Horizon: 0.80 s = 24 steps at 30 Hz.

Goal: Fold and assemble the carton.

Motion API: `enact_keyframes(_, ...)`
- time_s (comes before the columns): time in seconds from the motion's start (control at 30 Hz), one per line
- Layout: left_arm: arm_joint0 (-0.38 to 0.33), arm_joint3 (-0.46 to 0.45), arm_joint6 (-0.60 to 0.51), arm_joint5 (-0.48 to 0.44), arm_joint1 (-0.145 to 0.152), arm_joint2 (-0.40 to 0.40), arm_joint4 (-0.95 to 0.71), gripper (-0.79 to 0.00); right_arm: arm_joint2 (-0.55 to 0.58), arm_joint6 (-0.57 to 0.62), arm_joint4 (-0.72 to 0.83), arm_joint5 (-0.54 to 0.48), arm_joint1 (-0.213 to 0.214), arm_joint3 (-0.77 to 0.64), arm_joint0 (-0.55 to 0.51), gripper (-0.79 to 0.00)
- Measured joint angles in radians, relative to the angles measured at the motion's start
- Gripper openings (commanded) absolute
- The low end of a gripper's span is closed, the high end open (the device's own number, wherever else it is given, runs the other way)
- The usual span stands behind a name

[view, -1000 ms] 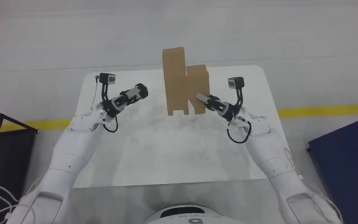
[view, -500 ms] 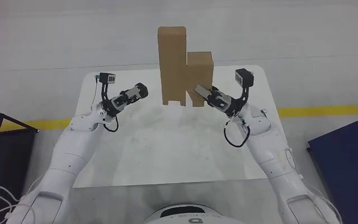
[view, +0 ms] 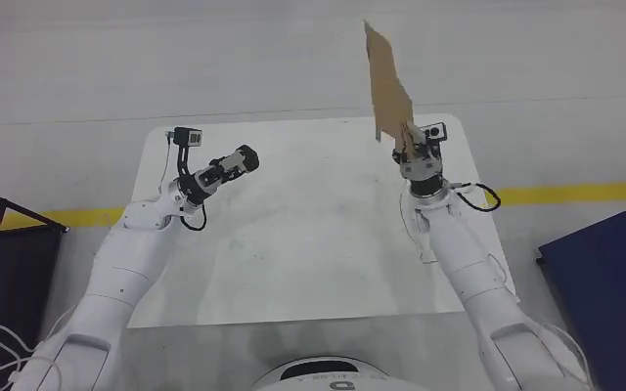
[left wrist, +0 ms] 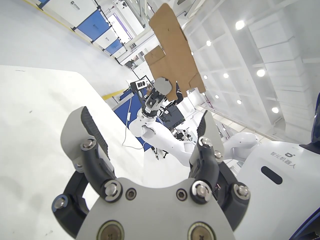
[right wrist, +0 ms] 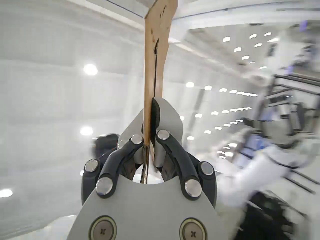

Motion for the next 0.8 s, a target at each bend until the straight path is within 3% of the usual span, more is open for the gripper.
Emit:
enact_keyframes(0.1, 0.0, 0.0, 0.0, 0.0, 0.0, 0.0, 0.0, 0.0, 0.003, 0.06, 0.21, 0.147, -0.011, 0.032, 0.02, -0.785)
enact_keyframes(0.27, 0.0, 0.0, 0.0, 0.0, 0.0, 0.0, 0.0, 0.0, 0.014, 0.054, 0.302, 0.285, -0.023, -0.005, 0.017, -0.785)
enact_keyframes(0.67, 0.0, 0.0, 0.0, 0.0, 0.0, 0.0, 0.0, 0.0, 0.026, -0.006, 0.294, 0.269, -0.025, -0.046, 0.002, -0.785)
enact_keyframes(0.73, 0.0, 0.0, 0.0, 0.0, 0.0, 0.0, 0.0, 0.0, 0.027, -0.087, 0.363, 0.354, -0.028, -0.075, -0.019, -0.785)
enact_keyframes(0.8, 0.0, 0.0, 0.0, 0.0, 0.0, 0.0, 0.0, 0.0, 0.034, -0.239, 0.498, 0.539, -0.028, -0.125, -0.047, -0.785)
